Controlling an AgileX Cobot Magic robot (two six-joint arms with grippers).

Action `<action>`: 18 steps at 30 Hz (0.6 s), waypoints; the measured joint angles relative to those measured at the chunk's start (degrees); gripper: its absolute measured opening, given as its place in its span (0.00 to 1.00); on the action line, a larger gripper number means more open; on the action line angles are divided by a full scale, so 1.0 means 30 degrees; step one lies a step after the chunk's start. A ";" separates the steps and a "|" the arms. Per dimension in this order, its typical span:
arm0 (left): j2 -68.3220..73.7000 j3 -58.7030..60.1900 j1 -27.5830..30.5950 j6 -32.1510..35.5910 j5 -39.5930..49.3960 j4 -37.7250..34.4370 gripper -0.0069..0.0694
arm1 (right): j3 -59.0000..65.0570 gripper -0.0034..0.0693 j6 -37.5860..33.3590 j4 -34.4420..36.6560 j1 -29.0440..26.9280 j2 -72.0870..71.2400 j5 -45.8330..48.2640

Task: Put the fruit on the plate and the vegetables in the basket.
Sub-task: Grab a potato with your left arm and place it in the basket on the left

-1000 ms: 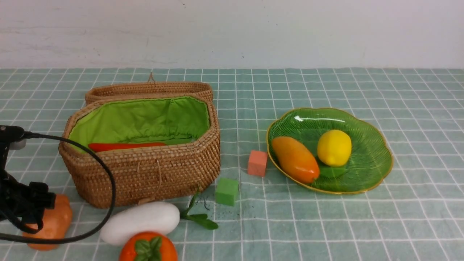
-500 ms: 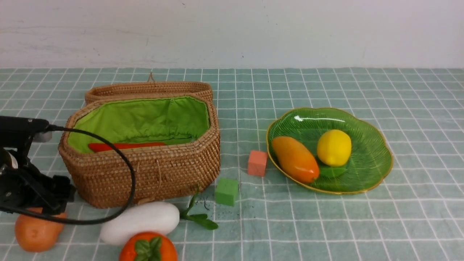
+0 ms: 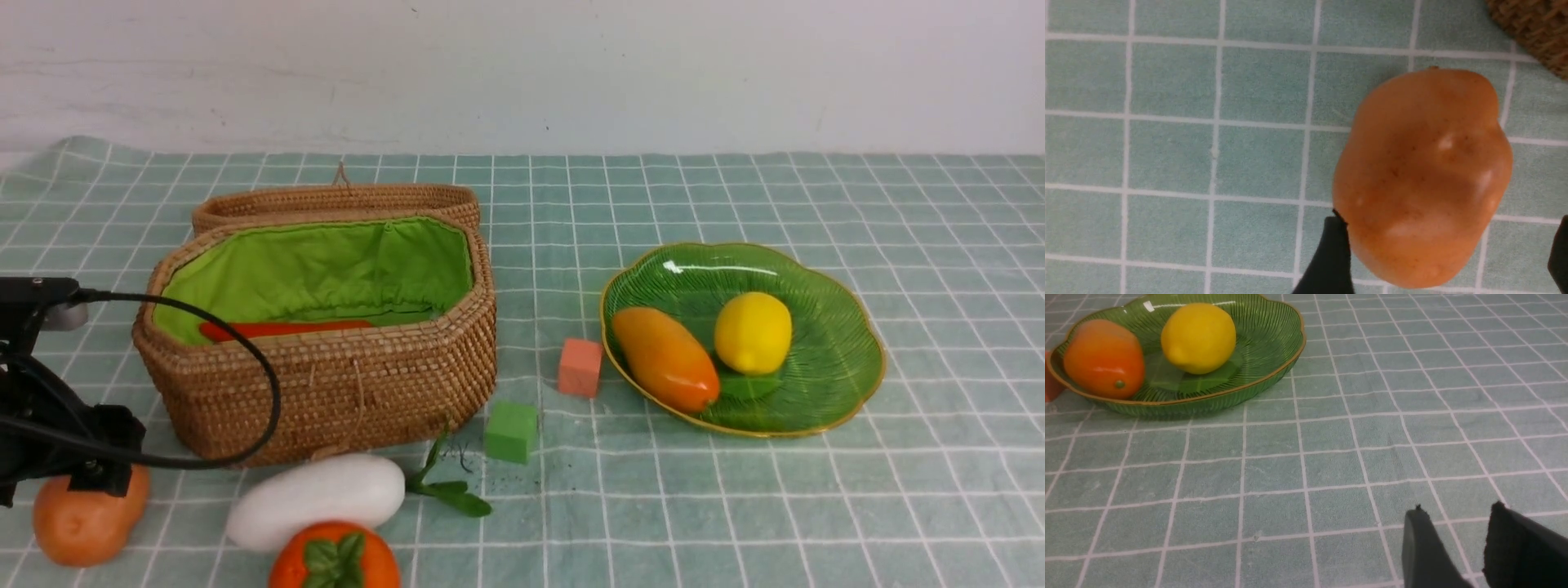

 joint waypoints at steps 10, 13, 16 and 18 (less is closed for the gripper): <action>0.1057 -0.0040 0.0034 -0.1167 -0.0998 0.1366 0.92 | 0.0000 0.38 0.0000 0.0000 0.0000 0.0000 0.0000; 0.1725 -0.0054 0.0056 -0.1521 -0.1227 0.1489 0.92 | 0.0000 0.38 0.0000 0.0000 0.0000 0.0000 0.0000; 0.2720 -0.0102 0.0056 -0.2181 -0.1414 0.1548 0.92 | 0.0000 0.38 0.0000 0.0000 0.0000 0.0000 0.0000; 0.2999 -0.0242 0.0056 -0.2551 -0.1414 0.1565 0.92 | 0.0000 0.38 0.0000 0.0000 0.0000 0.0000 0.0000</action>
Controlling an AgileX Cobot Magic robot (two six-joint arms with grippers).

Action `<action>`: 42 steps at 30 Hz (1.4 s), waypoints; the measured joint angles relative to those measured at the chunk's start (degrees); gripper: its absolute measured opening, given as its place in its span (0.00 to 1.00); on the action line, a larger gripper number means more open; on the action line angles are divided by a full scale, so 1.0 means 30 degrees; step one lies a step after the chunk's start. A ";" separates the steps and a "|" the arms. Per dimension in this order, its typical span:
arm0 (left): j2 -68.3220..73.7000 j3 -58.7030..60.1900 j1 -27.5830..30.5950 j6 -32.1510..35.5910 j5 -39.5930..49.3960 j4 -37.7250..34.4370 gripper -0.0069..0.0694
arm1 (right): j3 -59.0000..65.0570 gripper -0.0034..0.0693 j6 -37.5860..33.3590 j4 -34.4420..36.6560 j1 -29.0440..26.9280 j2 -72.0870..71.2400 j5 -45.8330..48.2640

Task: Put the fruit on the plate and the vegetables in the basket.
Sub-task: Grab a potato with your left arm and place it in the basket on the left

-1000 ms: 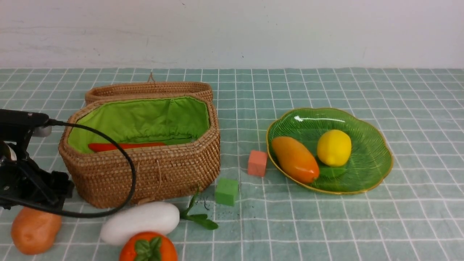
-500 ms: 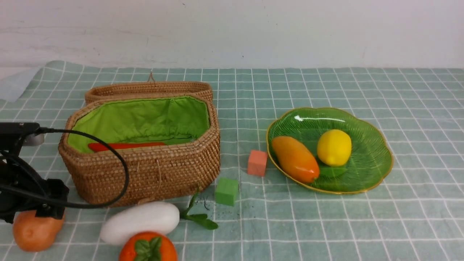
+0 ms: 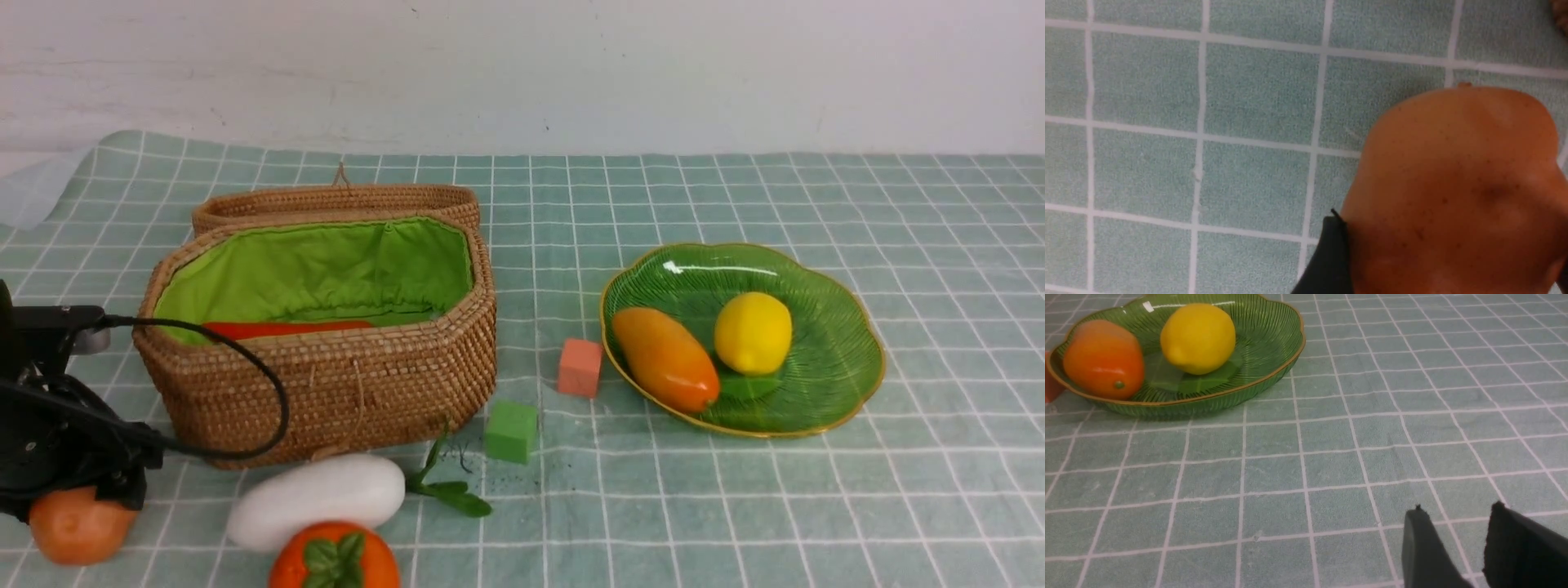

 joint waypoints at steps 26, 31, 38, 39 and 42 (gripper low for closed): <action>-0.5292 0.0008 0.0000 -0.0257 0.2366 0.0312 0.88 | 0.0000 0.38 0.0017 0.0000 0.0000 0.0000 0.0000; -0.7641 -0.1194 0.0000 -0.0280 0.3103 0.0254 0.88 | 0.0000 0.38 0.0017 0.0000 0.0000 0.0000 0.0000; -0.7645 -0.5406 -0.0321 -0.0069 0.3514 -0.4365 0.88 | 0.0000 0.38 0.0017 0.0000 0.0000 0.0000 0.0000; -0.7291 -0.5984 -0.0641 0.0259 0.3494 -0.5220 0.88 | 0.0000 0.38 0.0017 0.0000 0.0000 0.0000 0.0000; -0.5467 -0.7463 -0.2230 0.1774 0.3289 -0.6688 0.88 | 0.0000 0.38 0.0017 0.0000 0.0000 0.0000 0.0000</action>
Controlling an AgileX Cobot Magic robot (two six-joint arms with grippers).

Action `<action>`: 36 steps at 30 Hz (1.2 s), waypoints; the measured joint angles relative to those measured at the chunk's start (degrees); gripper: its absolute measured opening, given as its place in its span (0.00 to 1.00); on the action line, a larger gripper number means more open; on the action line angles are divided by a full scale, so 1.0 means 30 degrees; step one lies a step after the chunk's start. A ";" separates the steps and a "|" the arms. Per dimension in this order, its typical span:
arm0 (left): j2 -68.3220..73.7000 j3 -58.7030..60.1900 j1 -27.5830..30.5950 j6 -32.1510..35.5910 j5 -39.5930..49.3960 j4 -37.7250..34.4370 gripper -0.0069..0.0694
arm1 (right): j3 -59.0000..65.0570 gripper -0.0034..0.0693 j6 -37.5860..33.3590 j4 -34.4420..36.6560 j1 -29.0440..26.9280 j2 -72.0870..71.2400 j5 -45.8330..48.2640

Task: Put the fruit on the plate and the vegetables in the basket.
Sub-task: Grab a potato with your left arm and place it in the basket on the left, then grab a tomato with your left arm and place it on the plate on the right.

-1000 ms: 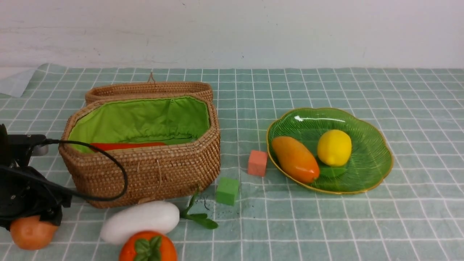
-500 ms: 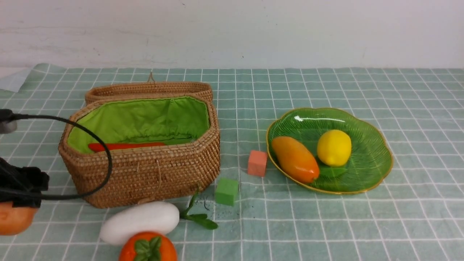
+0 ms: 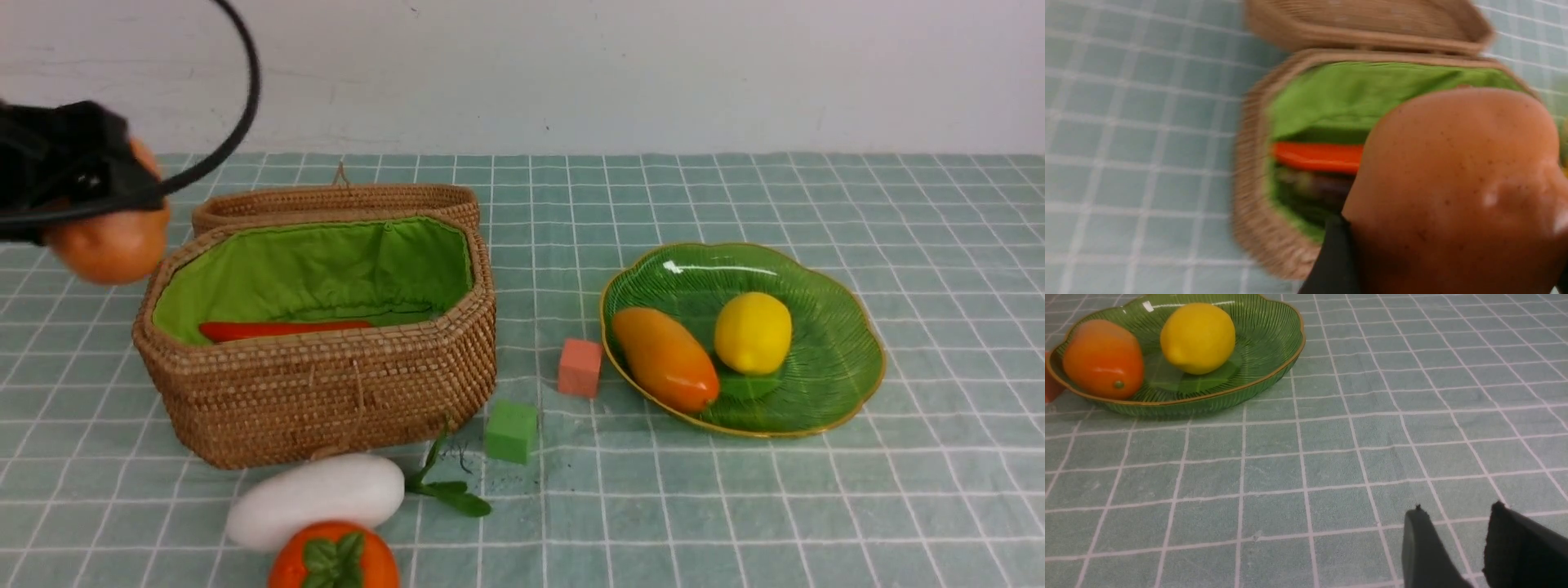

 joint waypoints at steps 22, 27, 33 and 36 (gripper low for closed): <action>0.5791 -0.2717 -0.3295 -0.1592 -0.0078 0.4414 0.97 | 0.0000 0.38 0.0000 0.0000 0.0000 0.0000 0.0000; 0.5677 -0.2735 -0.3295 -0.1589 0.0373 0.4483 0.96 | 0.0000 0.38 0.0000 0.0000 0.0000 0.0000 0.0000; 0.3988 -0.2735 -0.3295 -0.0478 0.3156 0.4220 0.88 | 0.0000 0.38 0.0000 0.0000 0.0000 0.0000 0.0000; 0.3228 -0.2735 -0.3295 -0.0217 0.4300 0.3999 0.85 | 0.0000 0.38 0.0000 0.0000 0.0000 0.0000 0.0000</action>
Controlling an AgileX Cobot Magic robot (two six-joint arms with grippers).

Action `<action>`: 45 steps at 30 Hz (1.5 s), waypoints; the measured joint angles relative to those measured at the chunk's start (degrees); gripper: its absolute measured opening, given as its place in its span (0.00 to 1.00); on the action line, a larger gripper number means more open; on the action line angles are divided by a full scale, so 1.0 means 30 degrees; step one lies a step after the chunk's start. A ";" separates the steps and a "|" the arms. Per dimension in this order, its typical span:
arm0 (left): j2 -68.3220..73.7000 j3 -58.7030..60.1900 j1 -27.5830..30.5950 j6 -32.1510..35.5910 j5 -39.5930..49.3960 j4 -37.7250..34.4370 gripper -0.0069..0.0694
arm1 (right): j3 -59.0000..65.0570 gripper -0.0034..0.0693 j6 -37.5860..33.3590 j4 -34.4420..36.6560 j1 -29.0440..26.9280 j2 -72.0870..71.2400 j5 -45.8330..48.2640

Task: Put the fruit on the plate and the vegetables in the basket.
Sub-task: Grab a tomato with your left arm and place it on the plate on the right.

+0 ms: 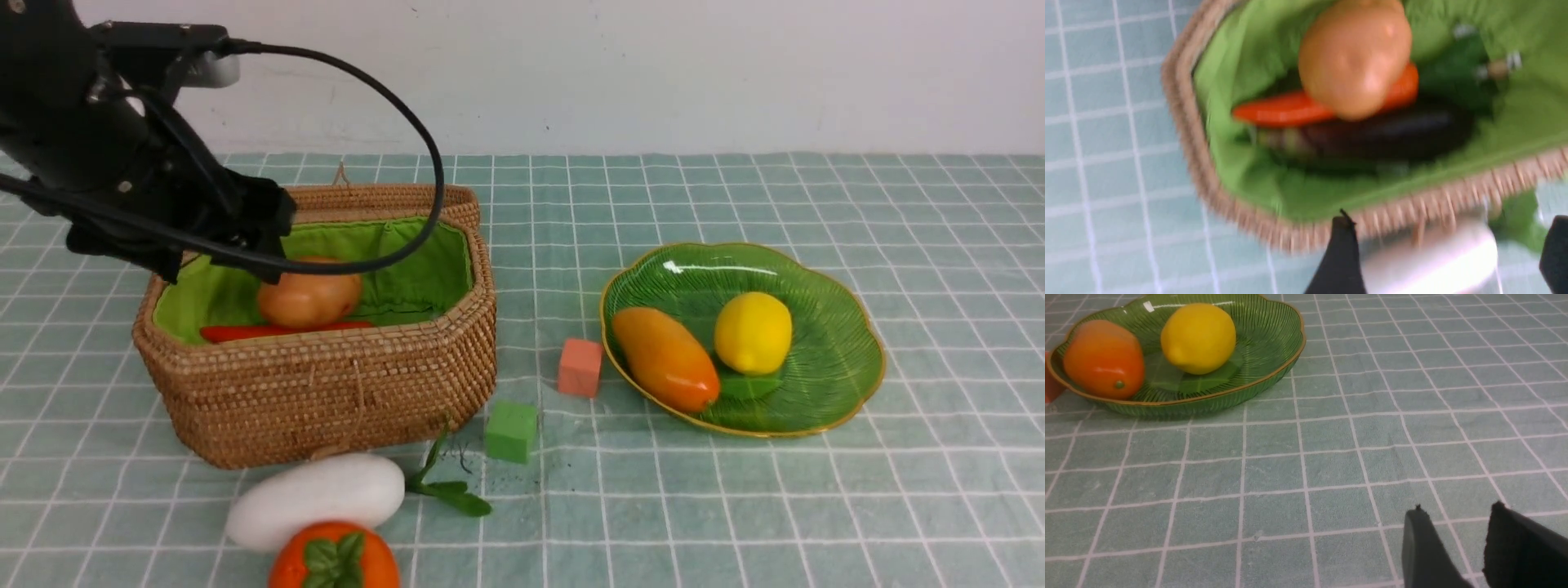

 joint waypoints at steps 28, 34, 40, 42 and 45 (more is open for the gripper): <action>-0.1296 1.3918 0.0000 -0.0553 -0.7030 -0.9121 0.86 | 0.0000 0.38 0.0000 0.0018 0.0000 0.0000 0.0000; -0.0323 1.3776 0.0000 0.1203 -0.7411 -1.0523 0.81 | 0.0000 0.38 0.0000 0.0018 0.0000 0.0000 0.0000; -0.0323 1.3776 0.0000 0.1542 -0.7486 -1.0691 0.69 | 0.0000 0.38 0.0000 0.0018 0.0000 0.0000 0.0000; -0.0323 1.3776 0.0000 0.1542 -0.7486 -1.0691 0.69 | 0.0000 0.38 0.0000 0.0018 0.0000 0.0000 0.0000; -0.0323 1.3776 0.0000 0.1542 -0.7503 -1.0691 0.69 | 0.0000 0.38 0.0000 0.0018 0.0000 0.0000 0.0000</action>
